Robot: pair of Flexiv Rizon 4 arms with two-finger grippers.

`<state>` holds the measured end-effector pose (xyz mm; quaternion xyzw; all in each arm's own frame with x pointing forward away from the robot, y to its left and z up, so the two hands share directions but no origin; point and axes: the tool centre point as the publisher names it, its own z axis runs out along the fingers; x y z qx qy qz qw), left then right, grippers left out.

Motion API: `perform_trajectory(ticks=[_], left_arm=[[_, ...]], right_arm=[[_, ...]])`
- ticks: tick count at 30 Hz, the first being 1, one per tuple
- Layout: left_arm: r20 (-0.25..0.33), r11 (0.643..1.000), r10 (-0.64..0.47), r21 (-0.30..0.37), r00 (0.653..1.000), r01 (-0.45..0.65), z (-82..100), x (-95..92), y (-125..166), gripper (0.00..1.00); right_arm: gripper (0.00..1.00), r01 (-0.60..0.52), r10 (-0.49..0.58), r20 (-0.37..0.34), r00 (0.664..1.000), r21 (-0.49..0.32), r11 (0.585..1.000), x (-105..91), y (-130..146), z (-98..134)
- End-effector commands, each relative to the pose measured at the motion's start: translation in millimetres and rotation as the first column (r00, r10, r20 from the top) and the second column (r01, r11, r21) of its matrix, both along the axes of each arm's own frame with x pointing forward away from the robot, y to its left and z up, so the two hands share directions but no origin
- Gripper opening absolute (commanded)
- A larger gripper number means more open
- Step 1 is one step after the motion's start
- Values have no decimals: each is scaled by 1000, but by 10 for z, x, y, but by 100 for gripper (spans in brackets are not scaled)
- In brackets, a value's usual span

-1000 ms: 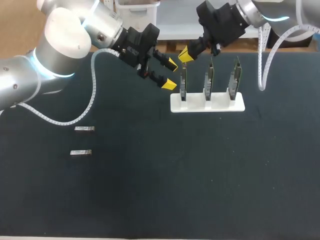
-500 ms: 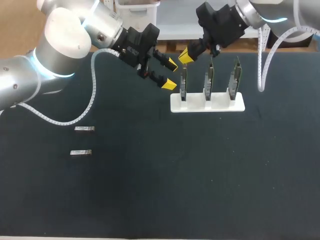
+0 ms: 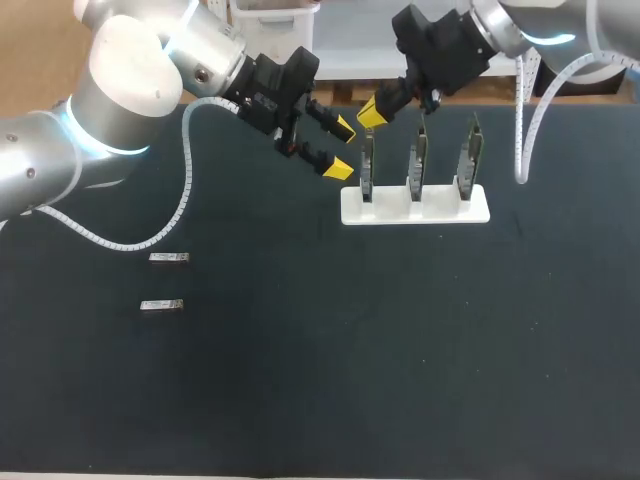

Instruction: Pick up the optical module with the left hand, and insert it into the network port with the right hand.

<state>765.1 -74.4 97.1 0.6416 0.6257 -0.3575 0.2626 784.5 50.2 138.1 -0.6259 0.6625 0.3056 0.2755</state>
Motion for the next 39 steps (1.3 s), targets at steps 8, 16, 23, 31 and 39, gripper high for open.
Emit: perform_trajectory(ticks=[8,16,23,31,39], left_arm=[[-2,1000,-2,2,1000,2,-2,19,-7,100],[-2,1000,-2,2,1000,2,-2,19,-7,100],[-2,1000,-2,2,1000,2,-2,19,-7,100],[-2,1000,-2,2,1000,2,-2,19,-7,100],[-2,1000,-2,2,1000,2,-2,19,-7,100]], right_arm=[[0,5,-5,-15,1000,12,1000,39,-9,-95],[0,0,-1,11,1000,51,999,23,2,96],[0,-3,2,4,1000,131,991,25,-60,331],[0,-2,-2,22,1000,151,988,37,-409,453],[0,-20,21,-3,1000,132,991,-7,-741,387]])
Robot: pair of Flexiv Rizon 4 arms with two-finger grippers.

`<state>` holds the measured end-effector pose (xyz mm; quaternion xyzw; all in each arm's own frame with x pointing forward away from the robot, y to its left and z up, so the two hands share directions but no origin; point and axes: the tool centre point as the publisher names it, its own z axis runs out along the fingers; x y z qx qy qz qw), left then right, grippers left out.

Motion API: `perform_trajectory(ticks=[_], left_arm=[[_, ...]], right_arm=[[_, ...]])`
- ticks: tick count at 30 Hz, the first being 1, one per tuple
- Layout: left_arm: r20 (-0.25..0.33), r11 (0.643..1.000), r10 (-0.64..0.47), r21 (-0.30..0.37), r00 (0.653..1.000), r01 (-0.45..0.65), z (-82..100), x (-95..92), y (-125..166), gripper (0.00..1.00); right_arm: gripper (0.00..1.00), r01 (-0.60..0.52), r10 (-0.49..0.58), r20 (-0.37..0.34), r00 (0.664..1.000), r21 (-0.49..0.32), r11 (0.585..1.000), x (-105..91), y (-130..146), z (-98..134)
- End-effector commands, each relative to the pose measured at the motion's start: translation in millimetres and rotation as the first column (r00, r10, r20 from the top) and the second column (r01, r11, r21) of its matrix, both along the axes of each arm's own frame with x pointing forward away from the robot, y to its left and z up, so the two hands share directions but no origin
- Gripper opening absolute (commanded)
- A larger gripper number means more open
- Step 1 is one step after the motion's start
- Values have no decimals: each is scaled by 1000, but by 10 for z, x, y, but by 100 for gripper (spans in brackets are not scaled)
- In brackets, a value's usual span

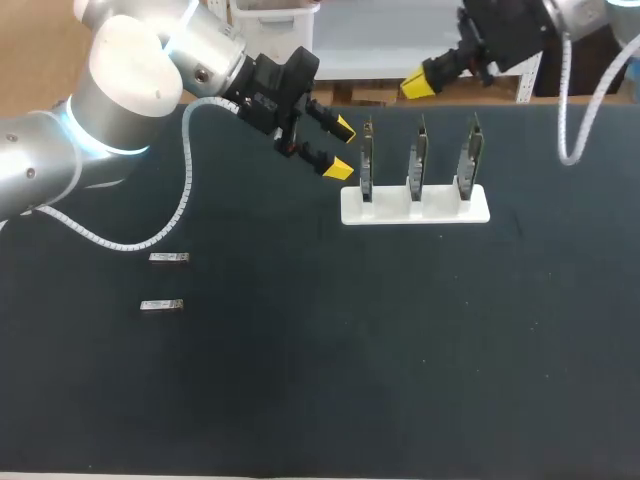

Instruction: Pick up the optical module with the left hand, and insert it into the network port with the right hand.

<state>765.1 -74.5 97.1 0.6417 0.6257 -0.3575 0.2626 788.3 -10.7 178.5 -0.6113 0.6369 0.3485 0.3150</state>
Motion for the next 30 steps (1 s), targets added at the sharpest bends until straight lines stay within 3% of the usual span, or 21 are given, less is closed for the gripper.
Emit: perform_trajectory(ticks=[1,13,30], left_arm=[[-2,1000,-2,2,1000,2,-2,19,-7,100],[-2,1000,-2,2,1000,2,-2,19,-7,100],[-2,1000,-2,2,1000,2,-2,19,-7,100]], right_arm=[[0,-17,17,-15,1000,-4,1000,-55,-162,-30],[0,-67,65,-52,996,-37,997,-110,-394,-121],[0,-97,91,-93,991,-54,994,-102,-431,-290]])
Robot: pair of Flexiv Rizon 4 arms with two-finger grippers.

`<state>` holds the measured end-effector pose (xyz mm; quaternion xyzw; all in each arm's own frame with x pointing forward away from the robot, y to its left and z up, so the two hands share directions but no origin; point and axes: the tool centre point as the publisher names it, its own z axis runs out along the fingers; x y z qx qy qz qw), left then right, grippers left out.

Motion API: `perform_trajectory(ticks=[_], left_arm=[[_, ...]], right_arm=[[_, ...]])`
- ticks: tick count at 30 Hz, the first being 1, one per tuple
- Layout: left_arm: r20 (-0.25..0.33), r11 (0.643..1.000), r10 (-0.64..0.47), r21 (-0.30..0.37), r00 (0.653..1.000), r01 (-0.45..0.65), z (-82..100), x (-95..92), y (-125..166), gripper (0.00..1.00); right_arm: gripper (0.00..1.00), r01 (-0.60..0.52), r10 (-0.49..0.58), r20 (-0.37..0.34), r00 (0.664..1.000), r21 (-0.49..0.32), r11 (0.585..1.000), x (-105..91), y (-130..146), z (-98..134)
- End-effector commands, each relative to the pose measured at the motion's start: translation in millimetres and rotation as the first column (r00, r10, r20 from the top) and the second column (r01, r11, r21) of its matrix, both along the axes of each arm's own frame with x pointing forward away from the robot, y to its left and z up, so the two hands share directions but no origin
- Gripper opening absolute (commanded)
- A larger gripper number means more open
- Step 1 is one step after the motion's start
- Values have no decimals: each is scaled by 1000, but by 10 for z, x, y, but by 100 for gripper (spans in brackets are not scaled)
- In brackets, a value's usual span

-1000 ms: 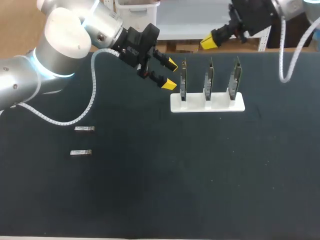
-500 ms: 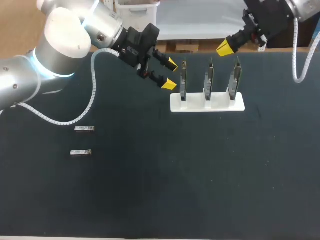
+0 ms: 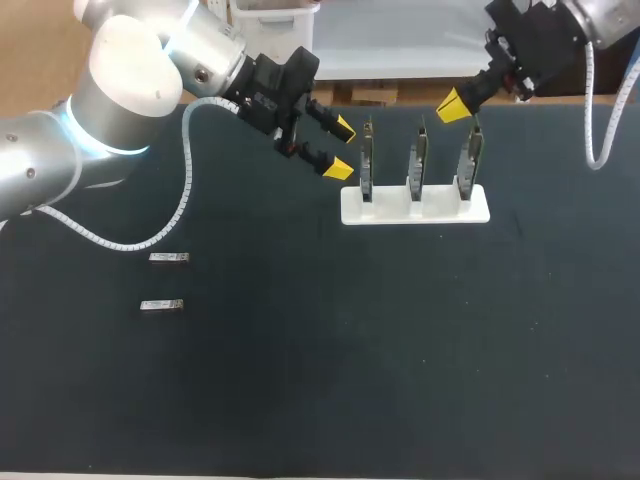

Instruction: Pick up the optical module with the left hand, and insert it into the network port with the right hand.

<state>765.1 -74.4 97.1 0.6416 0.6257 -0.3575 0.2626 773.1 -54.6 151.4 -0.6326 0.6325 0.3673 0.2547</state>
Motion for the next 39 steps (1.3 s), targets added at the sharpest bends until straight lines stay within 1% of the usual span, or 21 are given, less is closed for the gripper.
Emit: perform_trajectory(ticks=[1,27,29,30,31,32,39], left_arm=[[-2,1000,-2,2,1000,2,-2,18,-7,100],[-2,1000,-2,2,1000,2,-2,18,-7,100],[-2,1000,-2,2,1000,2,-2,18,-7,100],[-2,1000,-2,2,1000,2,-2,18,-7,100],[-2,1000,-2,2,1000,2,-2,18,-7,100],[-2,1000,-2,2,1000,2,-2,18,-7,100],[-2,1000,-2,2,1000,2,-2,18,-7,100]], right_arm=[[0,-9,9,-11,1000,1,1000,50,10,-24],[0,-17,16,-12,1000,-18,1000,-18,15,-64],[0,-12,12,-6,1000,-30,999,-29,18,-76],[8,-14,13,-8,1000,-30,999,-33,20,-80],[72,-9,9,-6,1000,-35,999,-41,22,-85],[100,-9,9,-6,1000,-35,999,-41,22,-85],[100,-9,9,-6,1000,-35,999,-41,22,-85]])
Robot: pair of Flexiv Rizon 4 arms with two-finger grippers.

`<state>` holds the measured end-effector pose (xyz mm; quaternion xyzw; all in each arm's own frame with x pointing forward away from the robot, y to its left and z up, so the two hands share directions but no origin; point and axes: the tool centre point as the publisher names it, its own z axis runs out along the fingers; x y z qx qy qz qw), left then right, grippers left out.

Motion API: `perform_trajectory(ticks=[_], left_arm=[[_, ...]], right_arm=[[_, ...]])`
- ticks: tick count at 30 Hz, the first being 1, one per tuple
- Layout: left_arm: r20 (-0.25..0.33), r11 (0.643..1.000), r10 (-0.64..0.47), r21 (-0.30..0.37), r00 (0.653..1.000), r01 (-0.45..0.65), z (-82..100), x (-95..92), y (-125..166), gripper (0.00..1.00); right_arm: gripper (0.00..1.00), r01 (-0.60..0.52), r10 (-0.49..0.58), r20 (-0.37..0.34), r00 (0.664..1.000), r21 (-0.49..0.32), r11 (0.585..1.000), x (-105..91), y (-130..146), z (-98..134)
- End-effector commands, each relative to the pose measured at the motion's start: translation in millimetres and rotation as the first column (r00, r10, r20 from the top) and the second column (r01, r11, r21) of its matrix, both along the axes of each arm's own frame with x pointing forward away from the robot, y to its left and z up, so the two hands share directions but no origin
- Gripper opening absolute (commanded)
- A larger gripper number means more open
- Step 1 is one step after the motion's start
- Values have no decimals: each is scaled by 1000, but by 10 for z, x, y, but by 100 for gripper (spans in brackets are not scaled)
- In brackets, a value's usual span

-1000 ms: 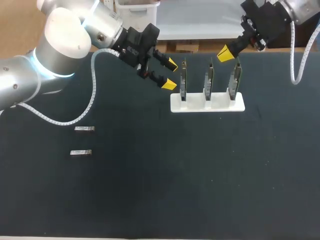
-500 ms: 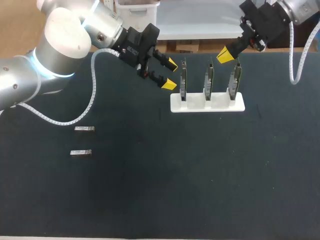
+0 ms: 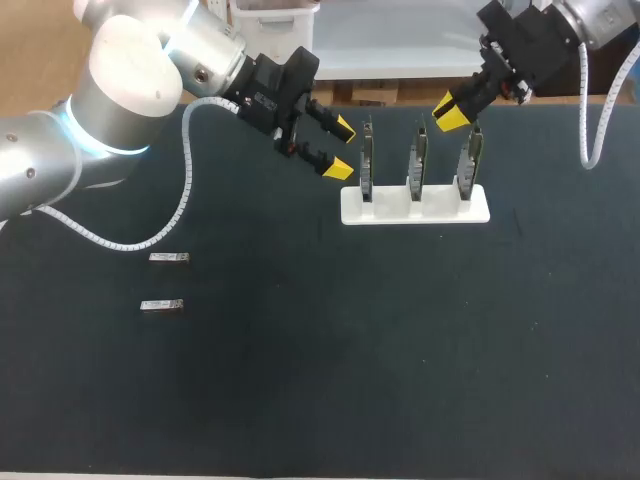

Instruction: Pick up the optical module with the left hand, and insert it into the network port with the right hand.

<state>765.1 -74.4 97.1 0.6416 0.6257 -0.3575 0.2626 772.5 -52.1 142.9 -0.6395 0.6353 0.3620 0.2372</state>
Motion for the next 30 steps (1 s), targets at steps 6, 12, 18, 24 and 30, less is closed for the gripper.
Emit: perform_trajectory(ticks=[6,12,18,24,30], left_arm=[[-2,1000,-2,2,1000,2,-2,18,-7,100],[-2,1000,-2,2,1000,2,-2,18,-7,100],[-2,1000,-4,0,1000,4,7,16,3,100],[17,998,-35,42,999,35,60,-49,131,100],[70,990,-24,137,997,14,184,-214,502,100]], right_arm=[[100,6,-6,6,1000,0,1000,-35,-3,0],[100,6,-6,6,1000,0,1000,-35,-3,0],[100,6,-6,6,1000,0,1000,-35,-3,0],[100,6,-6,6,1000,0,1000,-35,-3,0],[100,6,-6,6,1000,0,1000,-35,-3,0]])
